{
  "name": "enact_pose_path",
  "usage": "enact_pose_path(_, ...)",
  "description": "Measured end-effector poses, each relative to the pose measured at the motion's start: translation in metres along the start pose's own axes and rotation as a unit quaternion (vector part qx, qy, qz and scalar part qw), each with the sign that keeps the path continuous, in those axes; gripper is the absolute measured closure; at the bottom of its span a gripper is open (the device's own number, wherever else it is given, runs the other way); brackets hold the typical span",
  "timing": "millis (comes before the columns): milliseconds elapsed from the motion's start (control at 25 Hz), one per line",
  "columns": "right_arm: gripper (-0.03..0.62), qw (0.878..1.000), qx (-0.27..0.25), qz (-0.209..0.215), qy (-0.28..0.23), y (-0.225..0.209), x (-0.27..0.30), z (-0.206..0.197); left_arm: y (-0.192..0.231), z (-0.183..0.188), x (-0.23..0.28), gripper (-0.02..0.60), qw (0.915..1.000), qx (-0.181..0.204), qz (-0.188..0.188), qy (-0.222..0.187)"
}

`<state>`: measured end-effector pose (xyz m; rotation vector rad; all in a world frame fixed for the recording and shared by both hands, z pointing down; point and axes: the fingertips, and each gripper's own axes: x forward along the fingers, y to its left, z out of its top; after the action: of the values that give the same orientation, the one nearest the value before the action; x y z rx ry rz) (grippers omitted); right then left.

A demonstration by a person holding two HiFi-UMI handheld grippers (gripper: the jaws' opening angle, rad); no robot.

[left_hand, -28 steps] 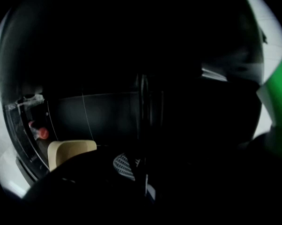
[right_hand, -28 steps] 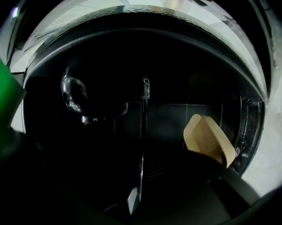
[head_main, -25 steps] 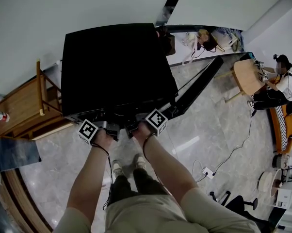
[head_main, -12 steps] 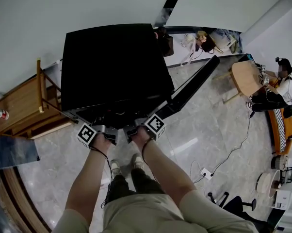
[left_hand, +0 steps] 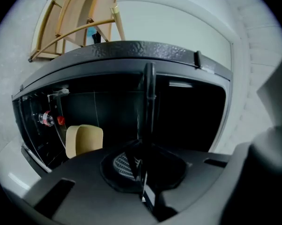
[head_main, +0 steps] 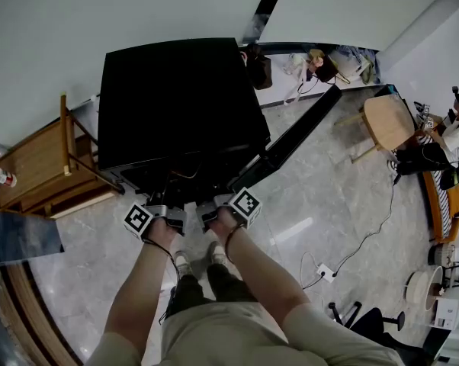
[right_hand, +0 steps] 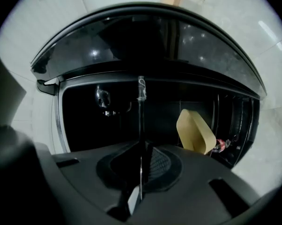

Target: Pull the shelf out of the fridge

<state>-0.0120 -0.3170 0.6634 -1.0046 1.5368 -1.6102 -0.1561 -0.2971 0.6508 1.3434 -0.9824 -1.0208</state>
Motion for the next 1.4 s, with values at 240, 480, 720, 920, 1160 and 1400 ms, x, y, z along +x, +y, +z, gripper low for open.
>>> enact_pose_path(240,0.589,1.000,0.001,0.003,0.005,0.000,-0.017,-0.006,-0.002,-0.008,-0.018,0.569,1.0000,-0.003,0.002,0.001)
enact_pose_path(480,0.589,1.000,-0.002,0.006,0.012,0.000,-0.037,-0.011,-0.006,-0.017,-0.036,0.569,1.0000,-0.005,0.000,0.009)
enact_pose_path(720,0.591,1.000,0.000,0.009,0.013,0.002,-0.053,-0.016,-0.008,-0.026,-0.052,0.569,0.9999,-0.008,0.005,0.007)
enact_pose_path(920,0.591,1.000,0.006,-0.002,0.023,0.002,-0.068,-0.022,-0.010,-0.033,-0.064,0.569,0.9999,-0.012,0.006,0.008)
enact_pose_path(1160,0.591,1.000,0.005,0.000,0.029,0.006,-0.084,-0.025,-0.012,-0.043,-0.078,0.569,0.9999,-0.008,0.007,0.012)
enact_pose_path(1400,0.591,0.999,0.007,-0.005,0.037,0.007,-0.102,-0.028,-0.015,-0.054,-0.093,0.569,0.9998,-0.007,0.010,0.017)
